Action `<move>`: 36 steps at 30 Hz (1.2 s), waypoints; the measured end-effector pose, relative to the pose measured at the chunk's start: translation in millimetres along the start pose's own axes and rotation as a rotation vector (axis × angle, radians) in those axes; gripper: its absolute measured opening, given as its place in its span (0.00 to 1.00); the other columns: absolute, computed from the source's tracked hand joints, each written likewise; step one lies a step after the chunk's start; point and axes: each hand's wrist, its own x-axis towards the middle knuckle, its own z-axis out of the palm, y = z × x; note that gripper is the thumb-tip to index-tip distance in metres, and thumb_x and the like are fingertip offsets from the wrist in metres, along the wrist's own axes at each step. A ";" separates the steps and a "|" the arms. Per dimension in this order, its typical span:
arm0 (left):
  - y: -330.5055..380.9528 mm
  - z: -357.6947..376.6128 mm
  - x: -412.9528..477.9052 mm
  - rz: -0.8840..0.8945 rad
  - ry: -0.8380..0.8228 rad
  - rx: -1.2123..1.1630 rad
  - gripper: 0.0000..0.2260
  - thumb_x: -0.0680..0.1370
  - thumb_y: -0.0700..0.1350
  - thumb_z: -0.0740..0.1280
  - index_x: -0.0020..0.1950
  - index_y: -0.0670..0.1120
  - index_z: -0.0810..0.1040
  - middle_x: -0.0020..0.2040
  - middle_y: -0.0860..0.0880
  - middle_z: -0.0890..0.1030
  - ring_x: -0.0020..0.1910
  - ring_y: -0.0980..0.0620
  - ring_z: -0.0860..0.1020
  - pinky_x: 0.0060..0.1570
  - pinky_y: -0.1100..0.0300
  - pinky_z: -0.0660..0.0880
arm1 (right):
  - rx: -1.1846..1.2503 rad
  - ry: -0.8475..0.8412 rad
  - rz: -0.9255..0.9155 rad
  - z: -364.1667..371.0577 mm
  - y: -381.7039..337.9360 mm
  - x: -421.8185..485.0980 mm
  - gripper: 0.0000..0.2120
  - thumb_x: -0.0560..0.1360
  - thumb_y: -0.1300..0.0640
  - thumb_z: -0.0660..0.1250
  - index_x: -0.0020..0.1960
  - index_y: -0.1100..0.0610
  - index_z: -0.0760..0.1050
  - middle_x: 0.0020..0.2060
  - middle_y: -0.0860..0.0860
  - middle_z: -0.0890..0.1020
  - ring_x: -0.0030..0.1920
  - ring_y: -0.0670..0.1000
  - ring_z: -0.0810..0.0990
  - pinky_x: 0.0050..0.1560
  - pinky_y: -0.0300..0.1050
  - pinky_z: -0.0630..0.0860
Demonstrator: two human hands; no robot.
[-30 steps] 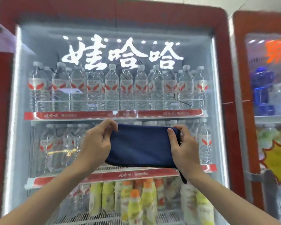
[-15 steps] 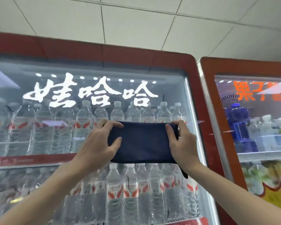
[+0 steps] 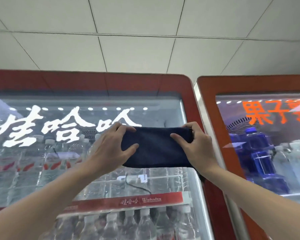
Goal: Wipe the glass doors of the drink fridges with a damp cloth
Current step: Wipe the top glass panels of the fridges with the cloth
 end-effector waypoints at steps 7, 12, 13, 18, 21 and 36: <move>8.8 30.0 65.3 0.177 0.042 0.222 0.22 0.76 0.53 0.72 0.68 0.50 0.75 0.58 0.52 0.75 0.59 0.49 0.70 0.60 0.55 0.63 | -0.423 0.095 -0.055 -13.2 31.7 46.0 0.12 0.80 0.45 0.69 0.57 0.52 0.76 0.43 0.53 0.85 0.45 0.62 0.83 0.41 0.48 0.68; 12.7 38.7 89.0 0.188 -0.023 0.294 0.19 0.81 0.52 0.67 0.71 0.53 0.74 0.64 0.49 0.73 0.65 0.45 0.67 0.65 0.50 0.60 | -0.656 0.207 -0.447 -13.9 44.2 61.5 0.18 0.71 0.63 0.77 0.59 0.57 0.78 0.54 0.58 0.79 0.56 0.61 0.76 0.54 0.54 0.75; 13.1 38.0 92.9 0.173 -0.036 0.296 0.18 0.81 0.52 0.66 0.72 0.55 0.74 0.65 0.48 0.71 0.66 0.46 0.65 0.66 0.50 0.58 | -0.705 0.191 -0.591 -13.7 44.1 66.4 0.23 0.69 0.69 0.74 0.63 0.57 0.77 0.59 0.60 0.77 0.60 0.61 0.73 0.59 0.54 0.72; 15.1 35.0 109.3 0.134 -0.086 0.322 0.26 0.81 0.40 0.60 0.72 0.67 0.71 0.72 0.51 0.64 0.69 0.48 0.59 0.66 0.51 0.54 | -0.654 -0.264 -1.083 -5.8 38.3 75.5 0.18 0.73 0.72 0.67 0.62 0.63 0.80 0.60 0.59 0.82 0.60 0.61 0.81 0.61 0.57 0.80; 21.3 36.2 115.4 0.150 -0.107 0.325 0.32 0.77 0.34 0.59 0.70 0.69 0.72 0.73 0.53 0.63 0.70 0.49 0.59 0.66 0.50 0.55 | -0.422 -0.213 -0.812 13.6 26.5 67.5 0.13 0.74 0.66 0.57 0.49 0.63 0.80 0.47 0.57 0.82 0.46 0.59 0.80 0.47 0.56 0.82; -29.0 27.4 85.4 0.027 0.309 0.260 0.11 0.78 0.38 0.68 0.58 0.48 0.81 0.63 0.48 0.79 0.64 0.47 0.72 0.60 0.54 0.58 | -0.653 -0.430 -0.422 31.9 28.7 146.3 0.28 0.86 0.43 0.46 0.85 0.47 0.45 0.84 0.47 0.43 0.83 0.45 0.41 0.81 0.44 0.36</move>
